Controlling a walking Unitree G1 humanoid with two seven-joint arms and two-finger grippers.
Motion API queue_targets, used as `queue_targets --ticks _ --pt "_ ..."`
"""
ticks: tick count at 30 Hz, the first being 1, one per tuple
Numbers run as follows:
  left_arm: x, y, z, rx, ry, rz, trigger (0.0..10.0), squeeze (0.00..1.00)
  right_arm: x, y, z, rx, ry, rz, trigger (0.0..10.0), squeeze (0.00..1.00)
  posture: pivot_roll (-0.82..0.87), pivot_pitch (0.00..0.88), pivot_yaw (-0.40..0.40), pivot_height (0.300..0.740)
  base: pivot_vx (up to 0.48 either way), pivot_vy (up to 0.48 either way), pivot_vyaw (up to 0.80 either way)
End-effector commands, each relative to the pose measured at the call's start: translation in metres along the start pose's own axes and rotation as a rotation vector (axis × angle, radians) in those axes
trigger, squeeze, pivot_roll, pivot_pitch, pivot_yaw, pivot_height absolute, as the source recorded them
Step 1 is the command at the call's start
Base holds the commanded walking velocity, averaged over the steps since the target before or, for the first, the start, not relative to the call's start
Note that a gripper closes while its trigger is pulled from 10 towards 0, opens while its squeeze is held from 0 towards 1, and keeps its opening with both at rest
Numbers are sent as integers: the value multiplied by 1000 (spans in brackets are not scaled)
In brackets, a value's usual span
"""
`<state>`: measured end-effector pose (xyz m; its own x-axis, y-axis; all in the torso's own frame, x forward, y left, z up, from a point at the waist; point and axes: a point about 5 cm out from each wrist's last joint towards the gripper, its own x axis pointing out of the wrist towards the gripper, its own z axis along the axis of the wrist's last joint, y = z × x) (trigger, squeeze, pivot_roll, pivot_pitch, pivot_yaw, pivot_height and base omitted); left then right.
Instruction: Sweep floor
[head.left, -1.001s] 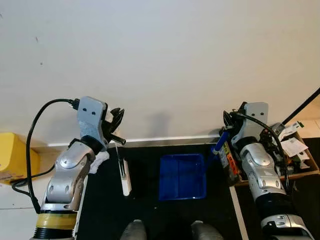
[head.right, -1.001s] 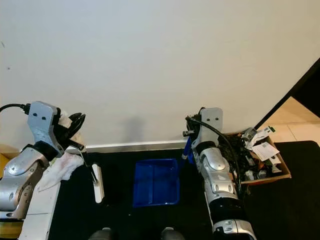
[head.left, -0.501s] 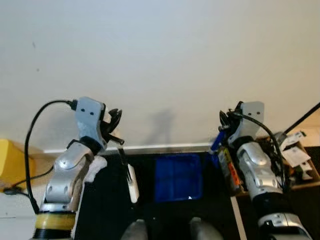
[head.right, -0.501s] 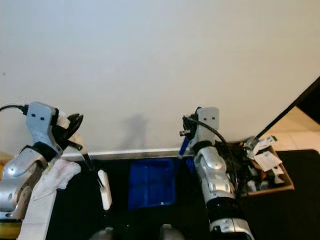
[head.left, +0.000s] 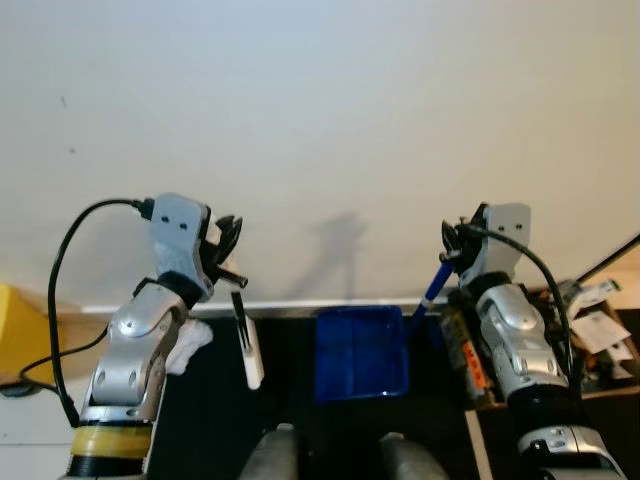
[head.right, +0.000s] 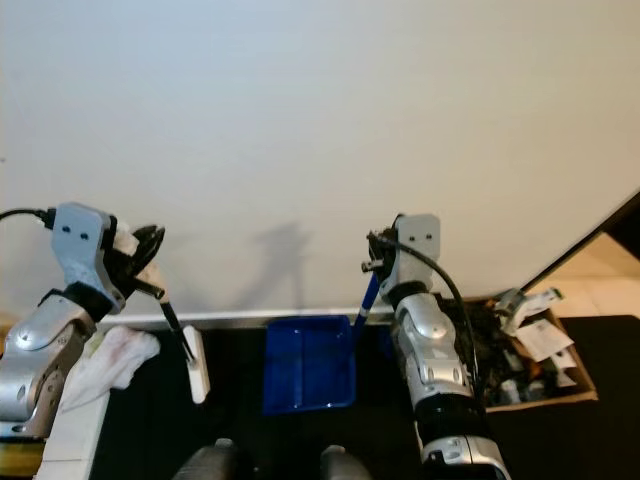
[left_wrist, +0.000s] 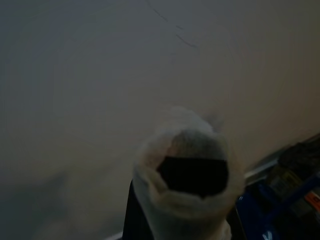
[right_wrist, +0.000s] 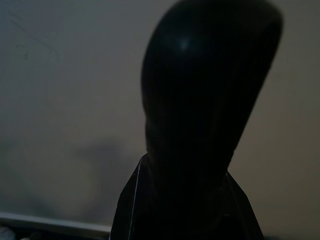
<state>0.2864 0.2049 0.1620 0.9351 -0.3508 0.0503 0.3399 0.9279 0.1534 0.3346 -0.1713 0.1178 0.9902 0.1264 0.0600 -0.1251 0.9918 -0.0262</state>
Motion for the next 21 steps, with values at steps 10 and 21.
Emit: queue_targets --ticks 10,21 --pt "-9 16 5 61 24 -69 10000 0 -7 0 -11 -8 23 -9 10000 0 169 162 -18 740 0 0 0" --pt "-9 33 -11 86 104 -88 10000 0 -6 24 -27 30 56 25 10000 0 190 241 26 740 0 0 0"
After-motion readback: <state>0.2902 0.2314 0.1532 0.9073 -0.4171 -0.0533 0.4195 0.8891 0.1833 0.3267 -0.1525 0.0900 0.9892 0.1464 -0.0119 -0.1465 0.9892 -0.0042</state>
